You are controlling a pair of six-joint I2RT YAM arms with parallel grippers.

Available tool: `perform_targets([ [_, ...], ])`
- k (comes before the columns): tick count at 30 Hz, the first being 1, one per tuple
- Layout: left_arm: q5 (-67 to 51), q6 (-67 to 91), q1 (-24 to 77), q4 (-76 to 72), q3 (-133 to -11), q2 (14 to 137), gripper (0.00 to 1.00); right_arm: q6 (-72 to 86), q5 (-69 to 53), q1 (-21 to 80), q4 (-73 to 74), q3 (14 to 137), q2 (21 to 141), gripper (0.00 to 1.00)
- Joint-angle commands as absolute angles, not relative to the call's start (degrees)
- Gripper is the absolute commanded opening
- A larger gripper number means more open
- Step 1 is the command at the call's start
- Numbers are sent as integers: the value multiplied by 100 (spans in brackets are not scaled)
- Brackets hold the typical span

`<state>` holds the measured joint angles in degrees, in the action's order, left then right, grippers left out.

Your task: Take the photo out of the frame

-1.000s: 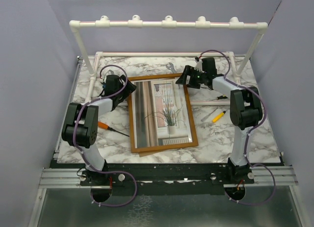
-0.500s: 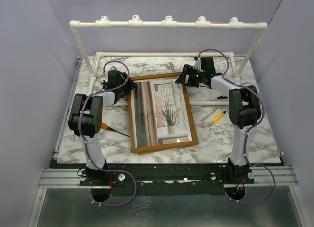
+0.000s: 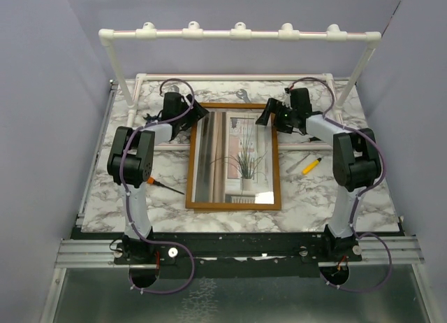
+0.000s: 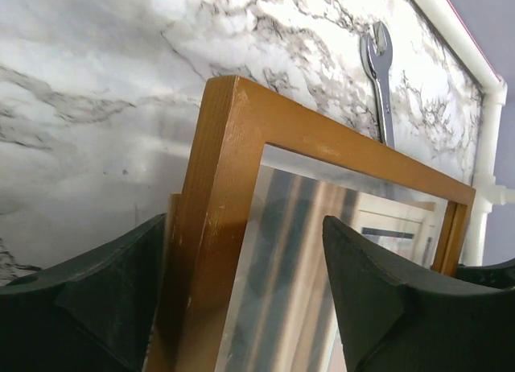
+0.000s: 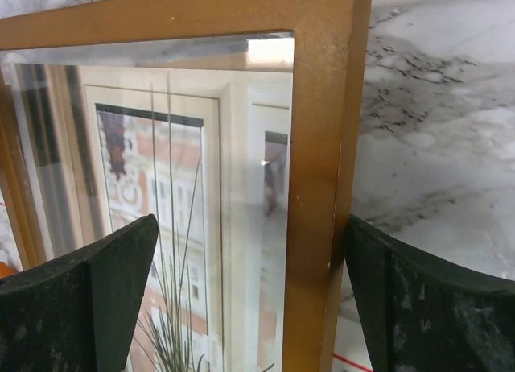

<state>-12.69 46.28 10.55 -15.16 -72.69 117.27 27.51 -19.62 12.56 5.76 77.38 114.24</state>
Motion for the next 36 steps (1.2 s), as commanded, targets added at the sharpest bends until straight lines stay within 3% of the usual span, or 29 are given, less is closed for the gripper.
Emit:
perform_targets([
  [1, -1277, 4454, 1171, -1610, -7459, 11818, 83, 2714, -1470, 1117, 587, 7451, 10915, 100],
  [5, -509, 3860, 1174, -766, -7773, 11641, 99, 2513, -1261, 1090, 822, 7419, 10657, 100],
  [13, 273, 3610, 1200, -27, -7470, 10697, 99, 2387, -781, 1143, 1074, 6776, 9927, 100],
  [21, 660, 3554, 1673, 458, -5658, 8996, 99, 2752, -63, 1257, 1098, 5616, 8647, 93],
  [22, 712, 3545, 1742, 488, -5413, 8722, 99, 2897, 137, 1257, 1386, 5672, 8575, 92],
  [25, 732, 3523, 1800, 560, -4721, 7898, 99, 2953, 440, 1257, 2353, 5994, 8457, 74],
  [27, 733, 3528, 1810, 585, -4328, 7417, 99, 2879, 216, 1257, 2160, 5696, 8180, 71],
  [33, 823, 3548, 1903, 488, -3730, 7004, 76, 2919, -401, 1257, 1748, 4939, 7638, 70],
  [36, 878, 3523, 2078, 326, -3591, 7108, 72, 2846, -505, 1257, 1715, 4786, 7524, 70],
])
